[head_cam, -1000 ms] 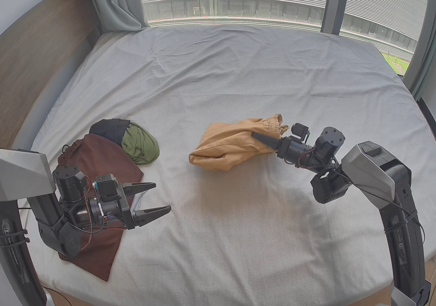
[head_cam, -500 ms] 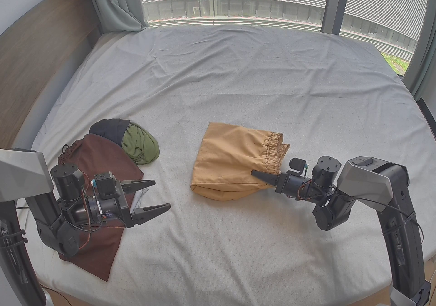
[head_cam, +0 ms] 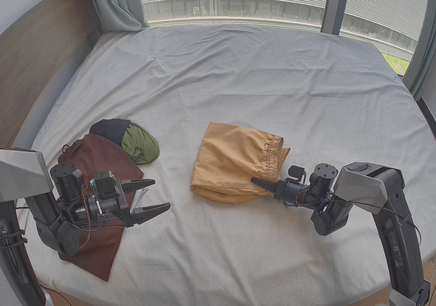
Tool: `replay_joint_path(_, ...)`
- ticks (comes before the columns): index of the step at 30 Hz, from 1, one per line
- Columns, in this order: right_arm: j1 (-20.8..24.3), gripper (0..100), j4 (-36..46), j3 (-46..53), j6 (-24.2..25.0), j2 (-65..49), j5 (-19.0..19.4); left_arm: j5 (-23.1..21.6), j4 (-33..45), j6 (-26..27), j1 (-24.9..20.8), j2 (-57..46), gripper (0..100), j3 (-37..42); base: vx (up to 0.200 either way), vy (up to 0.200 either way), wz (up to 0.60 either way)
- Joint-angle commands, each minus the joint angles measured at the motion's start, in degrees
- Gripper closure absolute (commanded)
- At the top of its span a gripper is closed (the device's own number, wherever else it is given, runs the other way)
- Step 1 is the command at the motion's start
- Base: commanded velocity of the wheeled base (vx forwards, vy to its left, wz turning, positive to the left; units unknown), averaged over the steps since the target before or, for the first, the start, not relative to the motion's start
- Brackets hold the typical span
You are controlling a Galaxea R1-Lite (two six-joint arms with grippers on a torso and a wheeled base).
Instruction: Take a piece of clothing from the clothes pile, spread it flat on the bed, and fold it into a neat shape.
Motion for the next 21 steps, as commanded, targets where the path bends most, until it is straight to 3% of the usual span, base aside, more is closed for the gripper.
replay_joint_path(1, -0.42, 0, 0.01, -0.18, -0.44, 0.25, -0.15, 0.00, -0.01, -0.04, -0.01, -0.02, 0, -0.10, 0.000, 0.000, 0.00)
replay_joint_path(11, -1.39, 0, 0.18, 10.81, -1.93, -6.60, 0.03, 0.00, -0.01, -0.04, 0.34, 0.16, 0, -0.18, 0.000, 0.000, 0.00)
replay_joint_path(17, -1.48, 0, 0.18, 23.11, -8.79, -11.52, 0.20, 0.00, -0.01, -0.04, 0.08, -0.11, 0, -0.18, 0.000, 0.000, 0.00)
replay_joint_path(21, -1.22, 0, 0.18, 30.41, -10.54, -16.18, 0.20, 0.00, -0.01, -0.04, 0.52, 0.16, 0, -0.45, 0.000, 0.000, 0.00)
